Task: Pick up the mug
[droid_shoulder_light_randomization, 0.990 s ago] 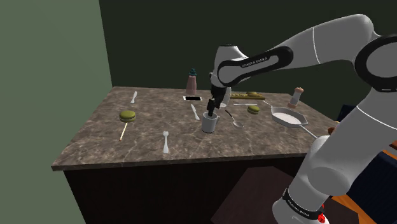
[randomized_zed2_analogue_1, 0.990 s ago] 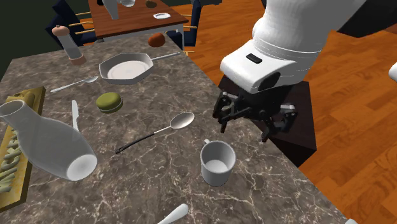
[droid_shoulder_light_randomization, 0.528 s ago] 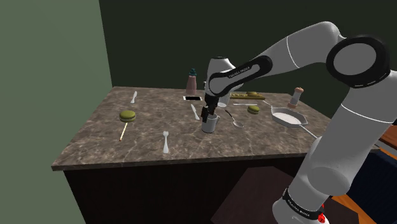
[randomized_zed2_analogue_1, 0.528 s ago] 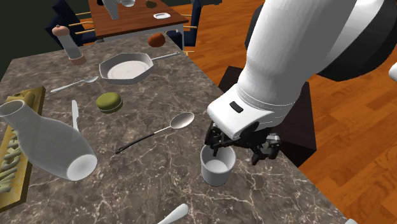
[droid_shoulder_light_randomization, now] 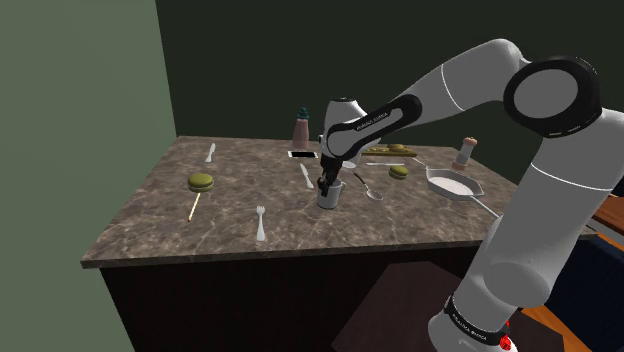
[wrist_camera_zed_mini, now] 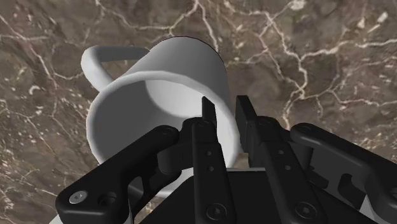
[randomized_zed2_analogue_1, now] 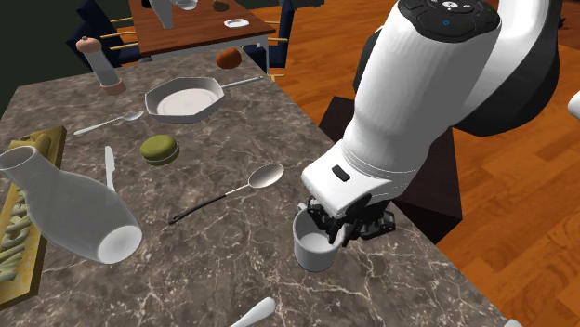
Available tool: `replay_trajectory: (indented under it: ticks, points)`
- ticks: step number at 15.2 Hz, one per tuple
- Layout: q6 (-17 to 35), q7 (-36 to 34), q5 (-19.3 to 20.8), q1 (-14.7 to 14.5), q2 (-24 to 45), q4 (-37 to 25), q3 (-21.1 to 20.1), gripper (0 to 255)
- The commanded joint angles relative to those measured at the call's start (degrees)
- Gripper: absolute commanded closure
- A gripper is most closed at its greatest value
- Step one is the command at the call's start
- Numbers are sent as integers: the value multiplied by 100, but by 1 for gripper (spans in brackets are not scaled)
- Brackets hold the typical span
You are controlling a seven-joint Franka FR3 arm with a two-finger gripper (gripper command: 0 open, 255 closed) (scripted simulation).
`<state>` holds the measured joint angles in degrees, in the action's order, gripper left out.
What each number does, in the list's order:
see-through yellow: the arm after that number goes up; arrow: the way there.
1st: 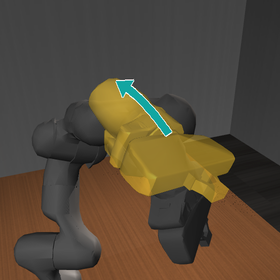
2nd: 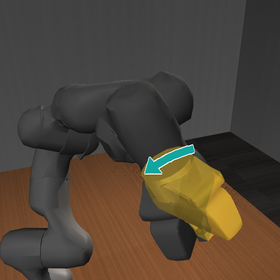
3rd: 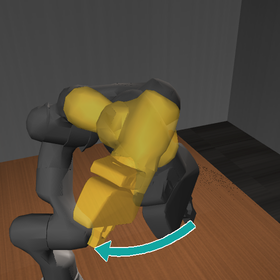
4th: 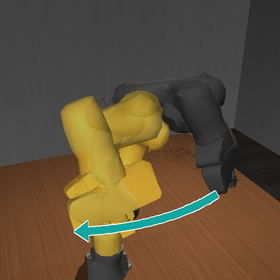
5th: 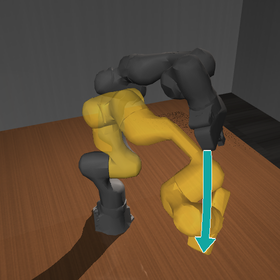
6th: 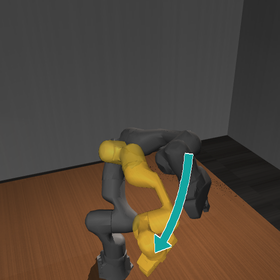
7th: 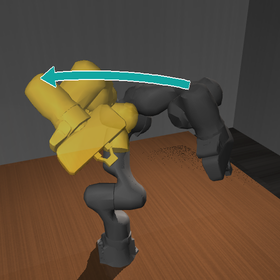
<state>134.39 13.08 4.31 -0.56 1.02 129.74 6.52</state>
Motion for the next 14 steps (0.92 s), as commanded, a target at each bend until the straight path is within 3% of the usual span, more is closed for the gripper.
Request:
replay_trajectory:
  ticks: [1,7,14]
  points:
    - [4,1,0,1,1,2,1,255]
    - [5,-9,1,-4,0,4,-4,255]
    - [-530,4,10,-11,-292,-240,-11,255]
